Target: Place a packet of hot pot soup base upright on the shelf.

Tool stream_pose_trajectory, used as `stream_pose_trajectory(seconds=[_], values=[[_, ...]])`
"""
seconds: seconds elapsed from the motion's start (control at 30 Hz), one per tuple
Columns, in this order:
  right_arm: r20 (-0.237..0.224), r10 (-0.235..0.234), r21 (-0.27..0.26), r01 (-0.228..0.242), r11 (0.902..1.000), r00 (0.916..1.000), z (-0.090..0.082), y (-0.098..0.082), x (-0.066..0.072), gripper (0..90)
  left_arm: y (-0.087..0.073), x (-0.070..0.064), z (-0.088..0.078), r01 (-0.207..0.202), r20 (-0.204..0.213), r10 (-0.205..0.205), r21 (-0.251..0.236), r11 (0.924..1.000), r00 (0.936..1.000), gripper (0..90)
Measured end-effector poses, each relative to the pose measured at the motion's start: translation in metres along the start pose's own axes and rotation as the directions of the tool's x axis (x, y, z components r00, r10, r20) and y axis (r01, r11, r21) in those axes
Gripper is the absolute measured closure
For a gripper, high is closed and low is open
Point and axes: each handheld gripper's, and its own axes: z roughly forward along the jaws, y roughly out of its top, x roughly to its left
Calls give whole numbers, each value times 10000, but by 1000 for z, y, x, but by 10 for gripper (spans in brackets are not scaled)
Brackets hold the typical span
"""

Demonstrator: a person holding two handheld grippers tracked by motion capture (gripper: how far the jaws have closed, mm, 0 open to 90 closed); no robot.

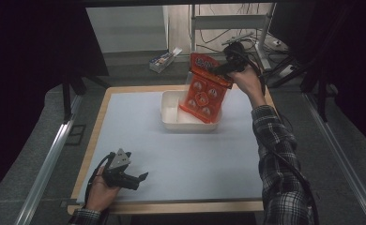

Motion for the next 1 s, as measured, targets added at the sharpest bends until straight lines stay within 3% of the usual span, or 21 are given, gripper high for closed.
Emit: stream_pose_trajectory(seconds=[0.2, 0.5, 1.0], values=[[-108, -116, -220, 114, 9997, 9999, -13, 0, 5, 33, 0, -1, 1, -61, -108, 61, 79, 10000, 9999, 10], [-192, -420, -280, 415, 9987, 9989, -29, -6, 17, 33, 1, 1, -2, 601, 374, -588, -336, 9976, 9976, 17], [-721, -533, -318, 511, 9982, 9960, -38, -35, 32, 31, 1, 0, -3, 589, 352, -576, -349, 9977, 9977, 18]])
